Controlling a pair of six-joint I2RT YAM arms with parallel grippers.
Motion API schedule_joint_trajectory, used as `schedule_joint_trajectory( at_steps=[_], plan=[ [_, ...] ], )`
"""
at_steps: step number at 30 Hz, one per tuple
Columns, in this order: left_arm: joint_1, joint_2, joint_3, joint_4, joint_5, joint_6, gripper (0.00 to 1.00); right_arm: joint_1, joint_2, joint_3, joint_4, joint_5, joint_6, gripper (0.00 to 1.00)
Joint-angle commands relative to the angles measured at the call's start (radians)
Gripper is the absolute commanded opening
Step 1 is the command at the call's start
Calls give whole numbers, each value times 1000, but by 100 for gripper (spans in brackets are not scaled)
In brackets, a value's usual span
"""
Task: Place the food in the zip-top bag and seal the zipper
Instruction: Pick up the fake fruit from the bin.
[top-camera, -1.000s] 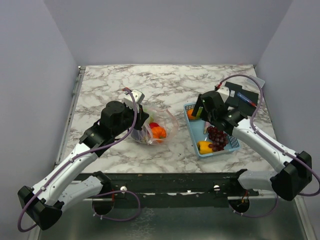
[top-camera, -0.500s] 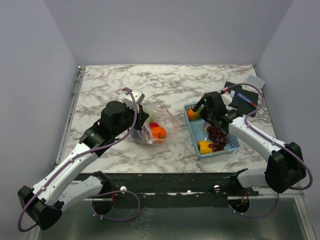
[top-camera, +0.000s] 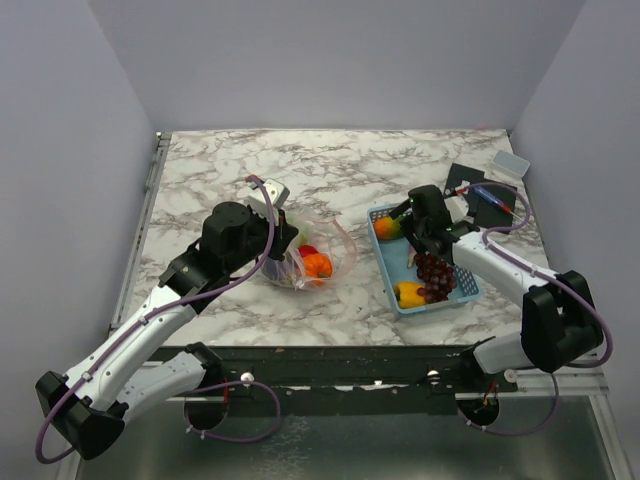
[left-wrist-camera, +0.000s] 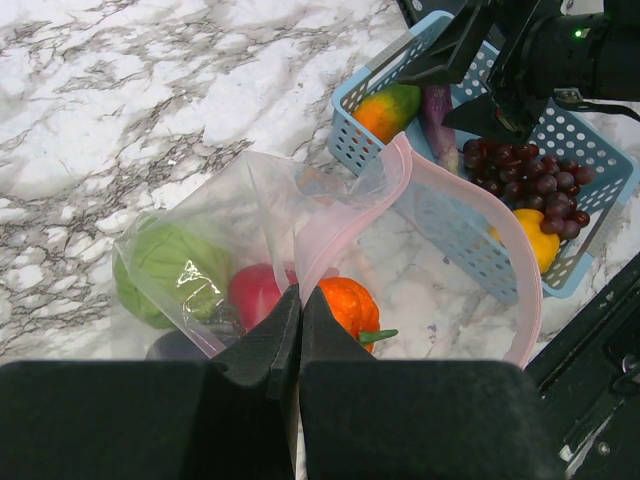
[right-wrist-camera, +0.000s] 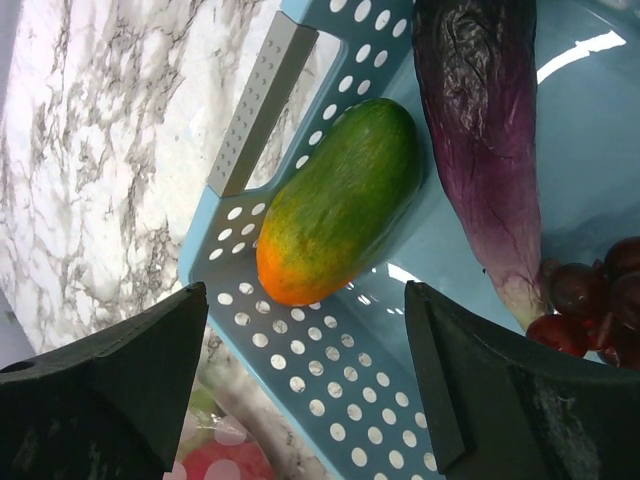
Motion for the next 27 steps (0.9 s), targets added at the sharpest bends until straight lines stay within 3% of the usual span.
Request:
schedule_joint_trajectory(
  at_steps=[1,27],
  plan=[
    [0,0,16,-1,-12,8,0,-17,36,-23,64,-24,75,84],
    [0,2,16,-4,-21,11,0,-33,198,-35,183,-15,174,82]
  ],
)
